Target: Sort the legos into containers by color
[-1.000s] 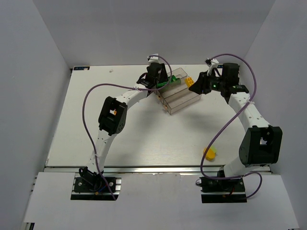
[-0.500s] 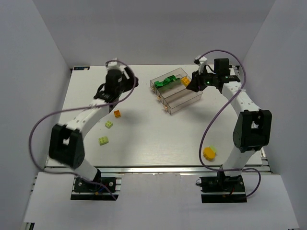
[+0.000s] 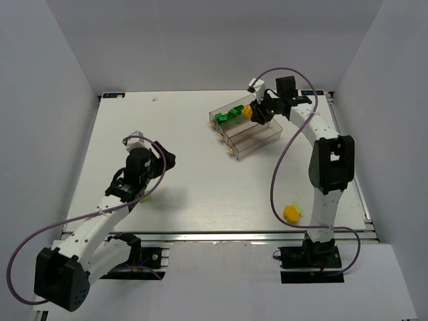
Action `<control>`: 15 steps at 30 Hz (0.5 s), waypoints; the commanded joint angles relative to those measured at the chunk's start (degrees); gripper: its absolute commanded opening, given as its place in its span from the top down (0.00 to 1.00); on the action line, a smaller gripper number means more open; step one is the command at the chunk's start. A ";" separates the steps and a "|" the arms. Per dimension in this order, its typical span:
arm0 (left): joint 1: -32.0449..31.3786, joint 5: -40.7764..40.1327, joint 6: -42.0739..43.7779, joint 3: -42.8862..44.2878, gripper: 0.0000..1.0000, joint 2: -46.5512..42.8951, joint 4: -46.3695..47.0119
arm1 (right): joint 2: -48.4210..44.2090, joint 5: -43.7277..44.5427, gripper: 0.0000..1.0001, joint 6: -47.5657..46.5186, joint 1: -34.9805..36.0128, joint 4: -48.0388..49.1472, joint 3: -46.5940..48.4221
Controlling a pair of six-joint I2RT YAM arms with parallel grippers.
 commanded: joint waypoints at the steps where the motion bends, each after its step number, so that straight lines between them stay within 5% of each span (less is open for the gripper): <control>1: 0.12 -2.77 -2.51 -1.51 0.16 -4.56 -2.47 | 1.98 2.74 0.90 -3.40 0.54 -0.93 2.93; 8: 0.12 -3.30 -3.92 -2.57 0.16 -6.33 -4.24 | 6.64 4.93 0.76 -4.19 0.63 0.30 6.18; 15: 0.12 -3.83 -3.83 -2.13 0.16 -6.41 -5.38 | 8.14 5.99 0.36 -4.02 0.80 1.97 7.15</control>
